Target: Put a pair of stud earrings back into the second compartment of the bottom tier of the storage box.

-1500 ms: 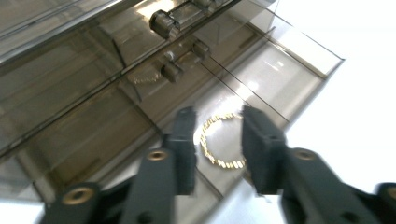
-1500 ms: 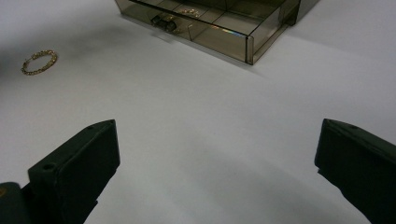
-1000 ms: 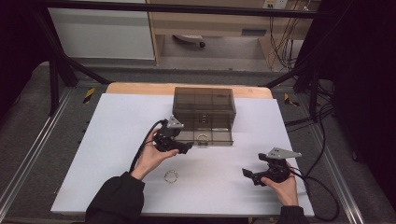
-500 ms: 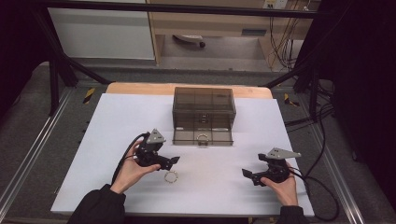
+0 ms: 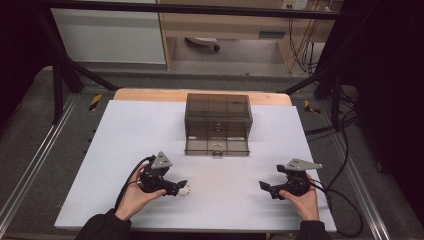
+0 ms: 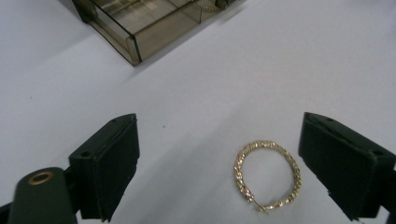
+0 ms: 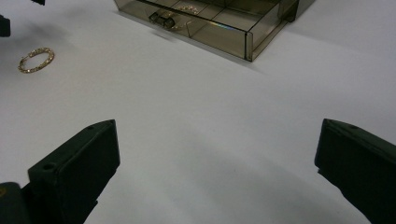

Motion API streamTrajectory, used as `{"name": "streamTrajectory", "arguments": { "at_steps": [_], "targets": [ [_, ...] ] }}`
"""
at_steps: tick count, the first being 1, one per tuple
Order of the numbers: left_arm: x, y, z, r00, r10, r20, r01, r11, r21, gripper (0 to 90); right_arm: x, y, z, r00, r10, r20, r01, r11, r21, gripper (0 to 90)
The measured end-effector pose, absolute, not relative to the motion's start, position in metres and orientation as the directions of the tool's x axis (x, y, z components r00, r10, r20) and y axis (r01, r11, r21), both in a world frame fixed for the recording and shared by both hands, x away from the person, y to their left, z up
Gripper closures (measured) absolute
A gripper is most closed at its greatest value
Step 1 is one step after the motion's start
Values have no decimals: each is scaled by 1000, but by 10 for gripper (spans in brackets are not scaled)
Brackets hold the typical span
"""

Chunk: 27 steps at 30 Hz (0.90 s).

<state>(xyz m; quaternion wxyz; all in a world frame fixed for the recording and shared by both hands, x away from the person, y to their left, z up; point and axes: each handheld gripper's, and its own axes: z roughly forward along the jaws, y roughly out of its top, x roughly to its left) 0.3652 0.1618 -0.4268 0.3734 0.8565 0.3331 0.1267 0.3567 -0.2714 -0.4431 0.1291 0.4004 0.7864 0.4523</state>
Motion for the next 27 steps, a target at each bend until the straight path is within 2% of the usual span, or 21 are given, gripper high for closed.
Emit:
{"name": "streamTrajectory", "arguments": {
  "at_steps": [2,5,6,9,10,14,18,23,27],
  "targets": [
    [364,162,-427,746,665,-30,476,-501,723,149,357,-271,-443,-646,746,160,513,270,815,6],
    [361,161,-431,743,669,-13,476,-515,713,242,356,-271,-443,-647,745,159,512,271,815,6],
    [361,161,-432,743,669,-24,485,-513,708,242,356,-271,-443,-647,745,159,512,271,815,6],
    [361,159,-434,748,663,-33,499,-529,686,380,356,-271,-443,-648,745,159,512,272,815,6],
    [361,159,-434,752,659,-38,502,-534,680,380,356,-271,-443,-648,745,159,512,272,815,6],
    [361,157,-435,754,654,-57,513,-532,674,515,356,-271,-443,-646,747,159,516,273,812,6],
    [360,155,-438,752,656,-63,521,-534,665,577,356,-271,-444,-646,746,160,515,272,813,6],
    [360,153,-440,754,654,-67,524,-536,662,705,356,-271,-444,-646,746,161,515,272,813,6],
    [360,152,-442,758,650,-58,520,-549,654,752,356,-271,-444,-646,746,160,515,272,813,6]
  ]
}}
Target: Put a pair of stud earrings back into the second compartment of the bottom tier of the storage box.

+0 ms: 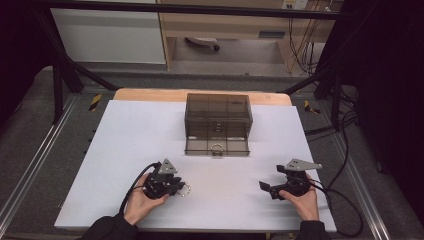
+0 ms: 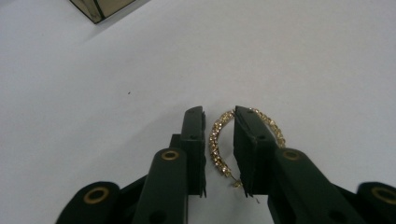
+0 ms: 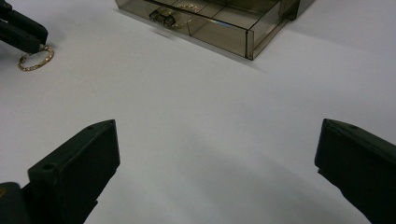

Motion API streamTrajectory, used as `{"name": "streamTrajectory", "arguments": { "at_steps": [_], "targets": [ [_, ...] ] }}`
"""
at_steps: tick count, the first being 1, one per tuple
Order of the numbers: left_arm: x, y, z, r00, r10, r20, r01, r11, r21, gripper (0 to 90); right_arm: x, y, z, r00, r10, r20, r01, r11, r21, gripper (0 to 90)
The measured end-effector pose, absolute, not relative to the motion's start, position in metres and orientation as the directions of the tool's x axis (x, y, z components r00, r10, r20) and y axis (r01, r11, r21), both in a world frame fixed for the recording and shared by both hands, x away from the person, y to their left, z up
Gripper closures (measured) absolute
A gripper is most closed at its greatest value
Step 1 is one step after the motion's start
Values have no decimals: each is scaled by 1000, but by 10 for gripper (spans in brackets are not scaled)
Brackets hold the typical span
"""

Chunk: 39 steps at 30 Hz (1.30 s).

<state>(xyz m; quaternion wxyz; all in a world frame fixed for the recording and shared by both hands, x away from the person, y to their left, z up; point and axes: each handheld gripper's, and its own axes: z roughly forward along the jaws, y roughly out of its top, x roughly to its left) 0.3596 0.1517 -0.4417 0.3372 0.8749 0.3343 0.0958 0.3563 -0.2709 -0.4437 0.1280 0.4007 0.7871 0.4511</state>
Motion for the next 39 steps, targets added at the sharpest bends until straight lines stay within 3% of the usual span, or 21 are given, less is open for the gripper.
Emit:
{"name": "streamTrajectory", "arguments": {
  "at_steps": [10,39],
  "targets": [
    [361,152,-444,755,654,-52,521,-550,653,860,356,-271,-444,-646,746,160,514,272,813,6],
    [364,157,-421,753,654,-78,522,-520,676,867,356,-271,-444,-645,747,162,516,270,813,6]
  ]
}}
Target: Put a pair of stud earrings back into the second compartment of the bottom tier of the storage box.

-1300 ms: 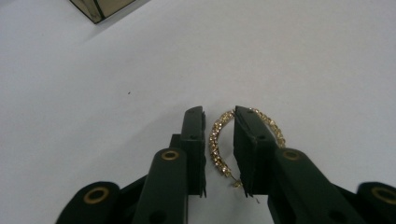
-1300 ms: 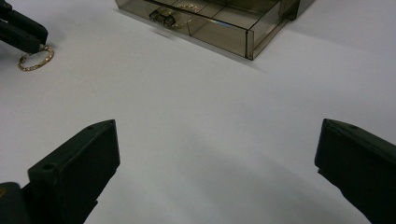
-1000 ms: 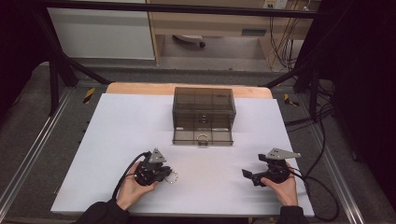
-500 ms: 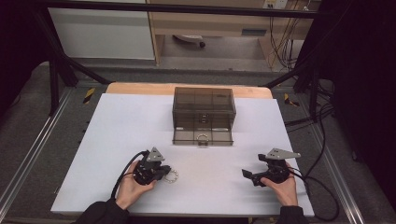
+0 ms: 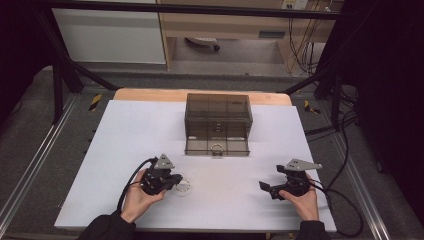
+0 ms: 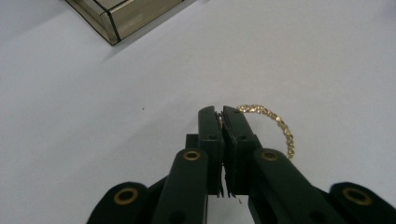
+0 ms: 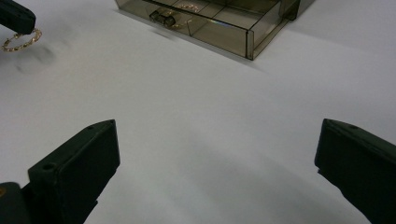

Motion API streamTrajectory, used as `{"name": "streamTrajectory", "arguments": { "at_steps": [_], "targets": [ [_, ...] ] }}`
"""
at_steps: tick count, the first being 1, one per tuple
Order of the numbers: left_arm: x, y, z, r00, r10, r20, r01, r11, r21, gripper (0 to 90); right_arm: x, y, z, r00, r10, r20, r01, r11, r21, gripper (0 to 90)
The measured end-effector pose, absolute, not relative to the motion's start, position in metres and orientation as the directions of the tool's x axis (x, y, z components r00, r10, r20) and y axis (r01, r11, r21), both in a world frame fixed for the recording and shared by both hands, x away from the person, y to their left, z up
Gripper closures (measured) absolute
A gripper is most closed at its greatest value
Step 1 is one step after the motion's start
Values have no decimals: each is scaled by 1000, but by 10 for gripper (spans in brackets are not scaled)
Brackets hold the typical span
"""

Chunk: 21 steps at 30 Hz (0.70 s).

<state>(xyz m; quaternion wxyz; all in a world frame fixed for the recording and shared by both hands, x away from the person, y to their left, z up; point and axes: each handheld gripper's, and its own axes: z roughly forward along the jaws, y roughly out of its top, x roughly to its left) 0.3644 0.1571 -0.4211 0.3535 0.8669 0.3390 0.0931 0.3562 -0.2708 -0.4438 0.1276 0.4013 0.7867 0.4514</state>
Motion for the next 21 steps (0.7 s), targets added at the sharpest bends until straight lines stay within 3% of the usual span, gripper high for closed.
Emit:
{"name": "streamTrajectory", "arguments": {
  "at_steps": [21],
  "targets": [
    [386,142,-400,759,646,-85,511,-509,692,867,356,-271,-443,-644,748,160,516,270,813,6]
  ]
}}
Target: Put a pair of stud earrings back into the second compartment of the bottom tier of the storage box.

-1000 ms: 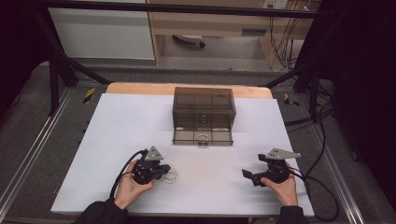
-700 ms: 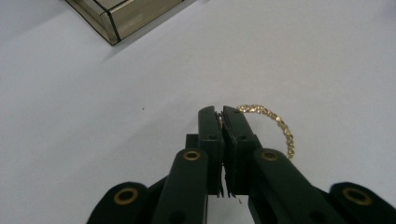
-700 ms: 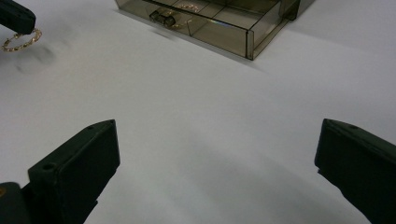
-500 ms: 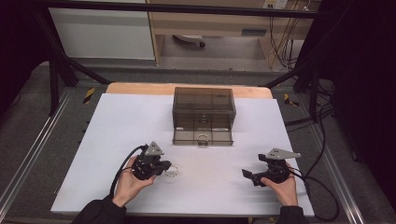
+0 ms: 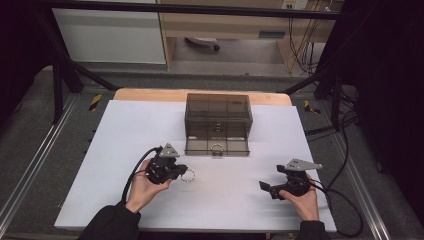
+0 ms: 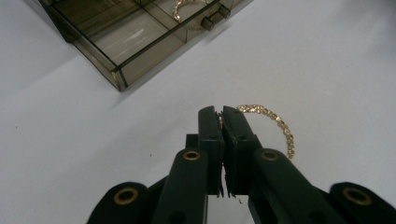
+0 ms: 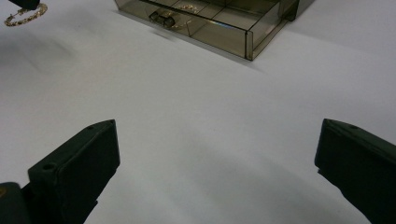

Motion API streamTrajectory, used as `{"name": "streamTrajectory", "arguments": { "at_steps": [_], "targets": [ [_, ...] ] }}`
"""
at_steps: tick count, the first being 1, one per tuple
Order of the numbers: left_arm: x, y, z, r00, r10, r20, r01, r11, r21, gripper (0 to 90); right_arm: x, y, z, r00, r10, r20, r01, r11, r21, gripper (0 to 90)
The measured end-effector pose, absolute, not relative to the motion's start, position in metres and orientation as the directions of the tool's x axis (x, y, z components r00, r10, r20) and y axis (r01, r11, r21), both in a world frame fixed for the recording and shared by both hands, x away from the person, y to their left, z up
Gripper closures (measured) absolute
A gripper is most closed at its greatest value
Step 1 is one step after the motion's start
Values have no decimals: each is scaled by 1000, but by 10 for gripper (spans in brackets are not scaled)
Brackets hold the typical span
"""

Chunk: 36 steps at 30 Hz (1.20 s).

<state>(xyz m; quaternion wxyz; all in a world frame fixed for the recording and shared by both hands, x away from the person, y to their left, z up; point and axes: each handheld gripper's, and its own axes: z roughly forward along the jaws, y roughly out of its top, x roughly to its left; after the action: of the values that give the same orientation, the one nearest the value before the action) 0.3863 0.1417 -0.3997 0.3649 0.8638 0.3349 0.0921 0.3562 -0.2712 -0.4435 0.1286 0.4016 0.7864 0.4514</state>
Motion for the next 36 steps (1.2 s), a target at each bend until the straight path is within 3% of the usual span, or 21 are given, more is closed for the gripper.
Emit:
{"name": "streamTrajectory", "arguments": {
  "at_steps": [6,8,36],
  "targets": [
    [392,134,-393,739,665,-112,548,-495,674,867,356,-271,-443,-645,747,161,515,270,813,6],
    [399,132,-391,756,650,-79,508,-505,698,867,356,-272,-443,-645,747,160,515,270,814,6],
    [442,95,-370,744,666,-46,492,-500,713,867,356,-272,-444,-644,748,160,515,269,814,6]
  ]
}}
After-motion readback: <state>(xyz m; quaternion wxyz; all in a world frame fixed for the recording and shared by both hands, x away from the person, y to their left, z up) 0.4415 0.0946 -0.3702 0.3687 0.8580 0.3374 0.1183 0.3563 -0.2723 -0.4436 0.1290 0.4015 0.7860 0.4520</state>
